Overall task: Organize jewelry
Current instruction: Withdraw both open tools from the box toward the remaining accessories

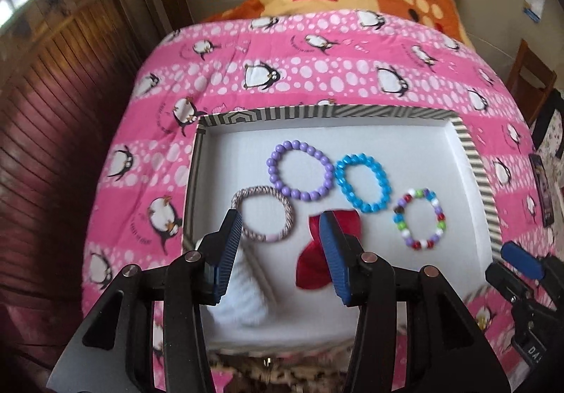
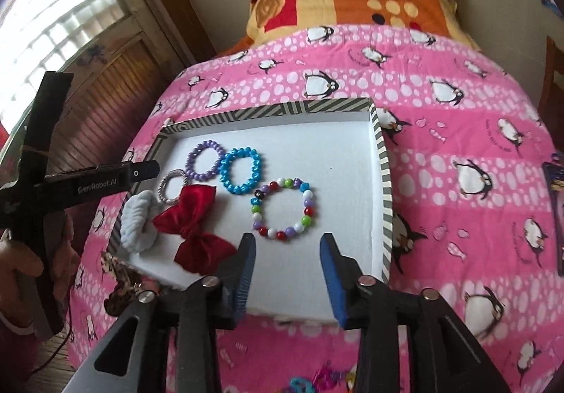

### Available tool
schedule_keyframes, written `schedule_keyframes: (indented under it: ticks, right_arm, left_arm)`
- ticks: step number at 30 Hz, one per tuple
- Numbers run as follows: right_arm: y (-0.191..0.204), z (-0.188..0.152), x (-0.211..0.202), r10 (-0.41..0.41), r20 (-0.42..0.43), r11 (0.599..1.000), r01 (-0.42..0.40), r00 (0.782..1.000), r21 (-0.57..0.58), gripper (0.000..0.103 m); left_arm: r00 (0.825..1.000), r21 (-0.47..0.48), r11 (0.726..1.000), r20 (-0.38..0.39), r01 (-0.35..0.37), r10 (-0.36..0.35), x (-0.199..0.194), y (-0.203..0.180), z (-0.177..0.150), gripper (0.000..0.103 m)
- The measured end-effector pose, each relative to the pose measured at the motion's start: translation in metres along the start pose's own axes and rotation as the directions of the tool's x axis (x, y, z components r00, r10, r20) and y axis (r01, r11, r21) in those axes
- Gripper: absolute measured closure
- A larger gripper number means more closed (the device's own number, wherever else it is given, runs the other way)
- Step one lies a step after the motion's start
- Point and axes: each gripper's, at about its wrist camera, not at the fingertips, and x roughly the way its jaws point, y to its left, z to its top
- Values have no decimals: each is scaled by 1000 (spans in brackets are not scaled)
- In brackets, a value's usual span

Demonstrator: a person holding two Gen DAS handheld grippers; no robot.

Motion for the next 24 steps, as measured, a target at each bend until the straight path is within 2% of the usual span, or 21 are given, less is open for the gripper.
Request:
schedule_keyframes:
  ticks: [7,13,20,24]
  right_arm:
    - [4,-21,-20,-27,1,1000,27,1000,-6,66]
    - [1,-38,-41,-36,12,999,36,999,-3,65]
    - [3,-61,-61,-56,12,998,56,998,-17,65]
    - [4,-78,-68,-60,6,998,60,998,-23,64]
  left_arm:
    - [999,10,1000,52,-6,5,-33,-9,-27,57]
    - [998,7,1000,67,-5,5,-53,-16,-49,57]
    - [997,-41,998,61,48,-45,-72,-19,-79,57]
    - [996,-68,994,30,89,-88,-78,-24,-102,57]
